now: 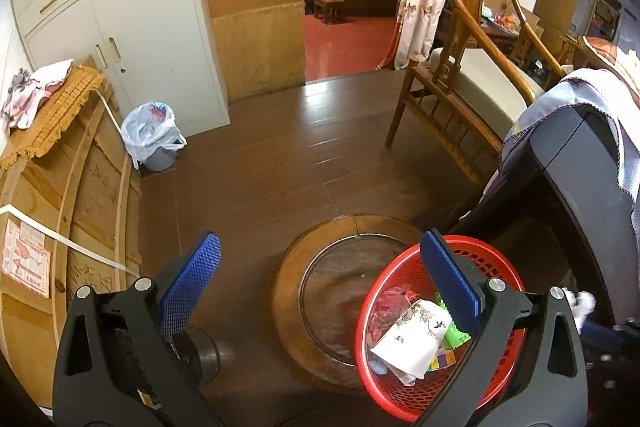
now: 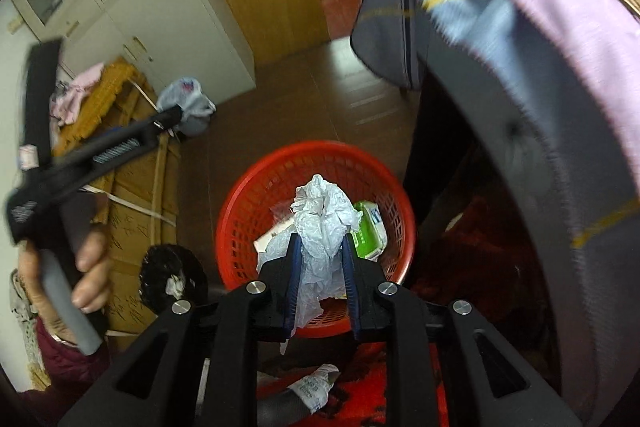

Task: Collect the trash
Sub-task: 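Swing both tools over the red wastebasket and open them to drop cup and tissue, then bring both tools back over the table toward the two clear plastic cups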

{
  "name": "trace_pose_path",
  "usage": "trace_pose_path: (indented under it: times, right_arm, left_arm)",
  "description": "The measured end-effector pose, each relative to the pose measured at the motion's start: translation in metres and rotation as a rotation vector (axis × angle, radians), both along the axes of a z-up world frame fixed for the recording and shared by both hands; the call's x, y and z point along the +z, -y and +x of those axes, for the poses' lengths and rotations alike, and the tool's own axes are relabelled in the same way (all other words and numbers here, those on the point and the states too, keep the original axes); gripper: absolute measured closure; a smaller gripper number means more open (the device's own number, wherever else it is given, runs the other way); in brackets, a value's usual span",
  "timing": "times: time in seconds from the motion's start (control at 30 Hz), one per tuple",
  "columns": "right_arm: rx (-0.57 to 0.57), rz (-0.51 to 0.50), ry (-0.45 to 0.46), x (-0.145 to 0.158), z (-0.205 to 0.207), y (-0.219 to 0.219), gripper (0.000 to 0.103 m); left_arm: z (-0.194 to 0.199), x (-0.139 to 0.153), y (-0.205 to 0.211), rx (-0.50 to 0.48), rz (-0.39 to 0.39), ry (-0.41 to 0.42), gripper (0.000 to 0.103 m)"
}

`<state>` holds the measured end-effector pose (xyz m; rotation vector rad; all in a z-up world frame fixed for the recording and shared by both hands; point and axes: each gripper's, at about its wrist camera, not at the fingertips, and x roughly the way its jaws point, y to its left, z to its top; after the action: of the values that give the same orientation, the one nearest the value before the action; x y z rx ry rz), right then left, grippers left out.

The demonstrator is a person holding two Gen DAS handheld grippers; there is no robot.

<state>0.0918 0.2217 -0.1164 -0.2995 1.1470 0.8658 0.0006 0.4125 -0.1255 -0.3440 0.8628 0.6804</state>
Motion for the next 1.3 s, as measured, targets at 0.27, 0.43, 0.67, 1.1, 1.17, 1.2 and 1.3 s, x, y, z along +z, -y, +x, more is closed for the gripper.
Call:
trace_pose_path:
  times: [0.27,0.43,0.67,1.1,1.17,1.2,1.3]
  right_arm:
    - [0.0,-0.102,-0.044,-0.046,0.008,-0.021,0.066]
    - [0.004,-0.089,-0.003,-0.038,0.002,-0.016,0.063]
    - [-0.012,-0.031,0.03,-0.013,-0.001,0.0,0.063]
    - [-0.087,0.119,0.161,0.061,-0.013,0.055,0.055]
    - [-0.108,0.148,0.194,0.076,-0.015,0.069,0.053]
    - [-0.119,0.162,0.214,0.083,-0.017,0.076,0.052]
    - [-0.152,0.195,0.269,0.103,-0.019,0.097,0.048]
  left_arm:
    - [0.0,-0.008,-0.004,-0.006,-0.022,-0.014,0.007]
    - [0.001,-0.005,0.003,-0.023,-0.007,-0.014,0.007]
    - [0.006,0.008,0.021,-0.061,0.02,-0.005,0.007]
    - [0.001,0.067,0.076,-0.157,0.125,0.098,0.007]
    - [-0.001,0.078,0.088,-0.178,0.15,0.119,0.007]
    - [-0.002,0.085,0.097,-0.191,0.167,0.13,0.007]
    - [-0.005,0.1,0.118,-0.219,0.212,0.154,0.007]
